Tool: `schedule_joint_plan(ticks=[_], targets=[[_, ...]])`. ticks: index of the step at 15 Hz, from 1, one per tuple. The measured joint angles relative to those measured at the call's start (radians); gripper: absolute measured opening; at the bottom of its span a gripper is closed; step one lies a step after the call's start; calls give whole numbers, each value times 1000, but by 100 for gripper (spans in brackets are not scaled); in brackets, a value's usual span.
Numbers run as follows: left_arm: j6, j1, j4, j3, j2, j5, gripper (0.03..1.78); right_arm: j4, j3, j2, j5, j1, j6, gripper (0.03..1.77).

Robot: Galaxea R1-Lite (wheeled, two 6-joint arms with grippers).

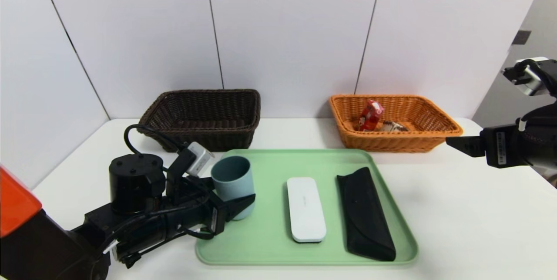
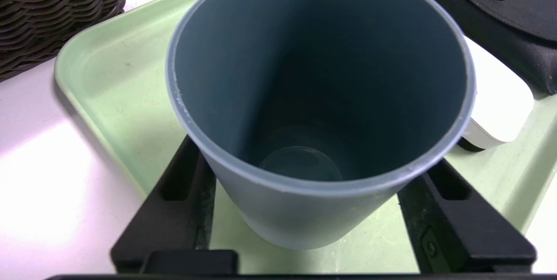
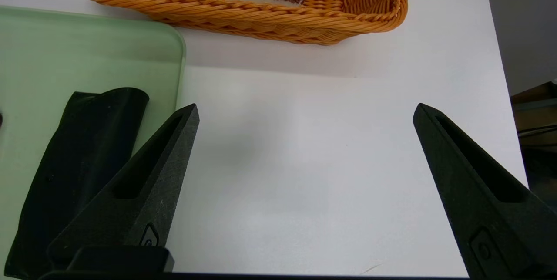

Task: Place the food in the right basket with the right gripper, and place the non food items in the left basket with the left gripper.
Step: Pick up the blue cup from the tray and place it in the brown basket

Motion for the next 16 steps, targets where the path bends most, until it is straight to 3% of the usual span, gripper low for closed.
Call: schedule_joint_plan(ticks=[6,9,12,16], targets=[[-11,0,-3,2,-3,-1,112,0,5,-1,0,0,-3,170],[-62,-13,26,-24,-61,-2,111,1,9,-2,0,1,1,170],[-88,-24,208,-147,-179,3,111,1,9,-5,0,0,1,170],[-93,10,613,-446,-322,44,111,2,11,-9,-1,0,1,170]])
